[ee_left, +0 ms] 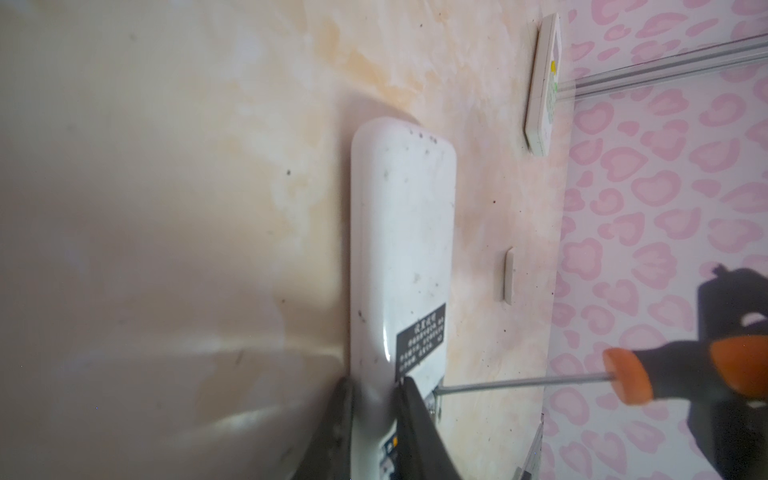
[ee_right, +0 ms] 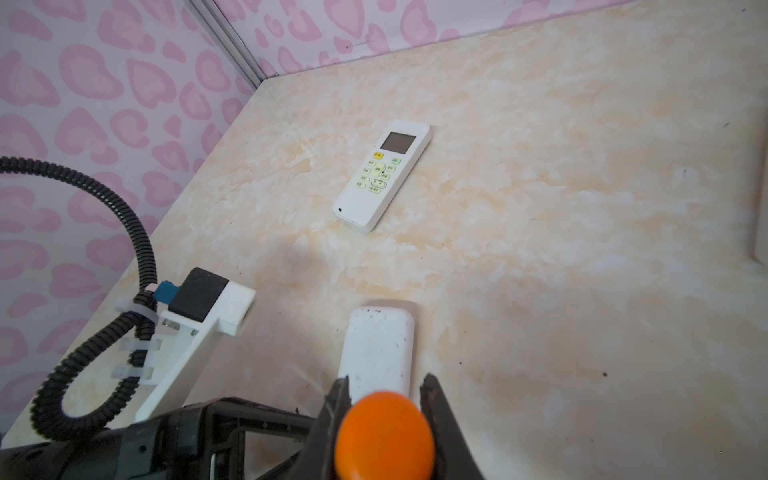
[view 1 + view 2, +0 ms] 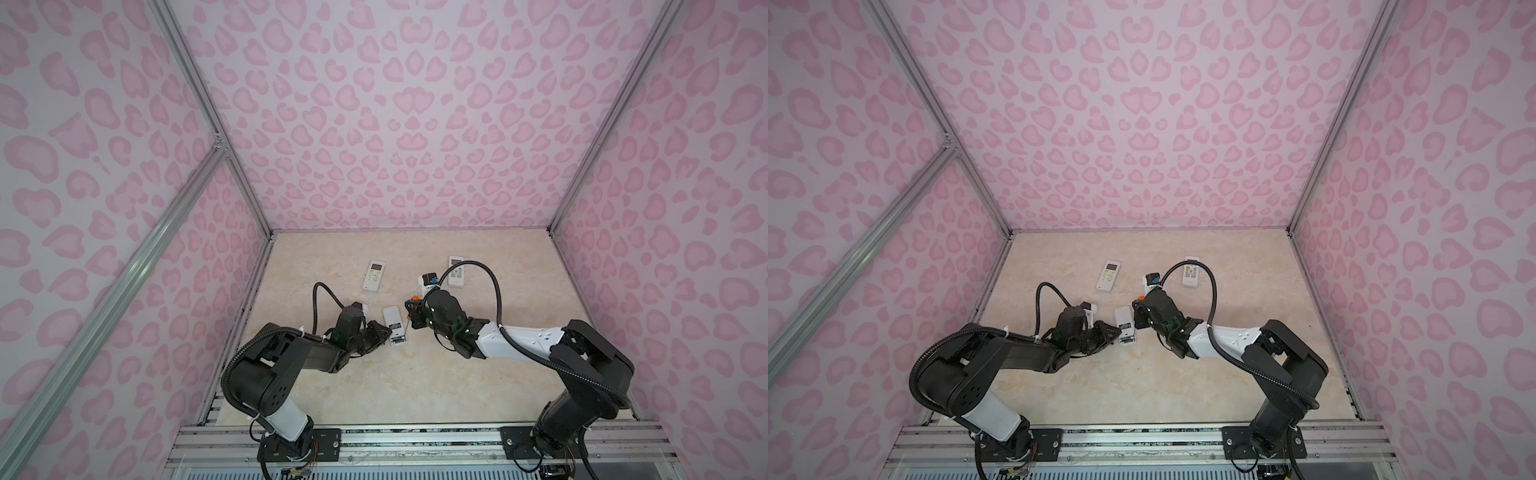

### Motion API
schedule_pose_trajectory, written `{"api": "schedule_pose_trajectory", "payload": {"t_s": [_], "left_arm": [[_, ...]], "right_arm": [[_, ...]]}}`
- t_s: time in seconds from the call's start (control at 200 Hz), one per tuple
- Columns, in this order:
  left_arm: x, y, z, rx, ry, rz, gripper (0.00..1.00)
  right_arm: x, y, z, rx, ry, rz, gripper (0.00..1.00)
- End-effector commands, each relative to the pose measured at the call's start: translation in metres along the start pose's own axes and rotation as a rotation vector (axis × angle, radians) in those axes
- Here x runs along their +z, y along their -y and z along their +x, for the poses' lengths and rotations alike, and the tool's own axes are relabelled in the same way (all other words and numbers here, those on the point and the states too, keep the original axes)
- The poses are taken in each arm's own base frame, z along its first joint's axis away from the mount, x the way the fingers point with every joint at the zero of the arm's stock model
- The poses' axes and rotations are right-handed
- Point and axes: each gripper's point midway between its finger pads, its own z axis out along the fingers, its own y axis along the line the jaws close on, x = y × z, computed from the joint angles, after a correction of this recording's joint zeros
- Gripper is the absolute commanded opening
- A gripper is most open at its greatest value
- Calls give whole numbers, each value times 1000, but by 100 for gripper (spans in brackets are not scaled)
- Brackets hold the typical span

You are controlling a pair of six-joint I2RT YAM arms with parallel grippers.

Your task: Unload the batteries from the remote control

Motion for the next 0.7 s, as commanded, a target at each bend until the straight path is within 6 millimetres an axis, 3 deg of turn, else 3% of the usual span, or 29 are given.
{"api": "schedule_pose_trajectory", "payload": {"t_s": [0.0,0.695], "left_arm": [[0,-29,19,-51,-64,-104,21],[-1,-25,16,-40,-57,-98,20]], "right_arm": [[-1,-9,0,70,-2,-62,0],[-6,-6,-6,74,4,-52,0]]}}
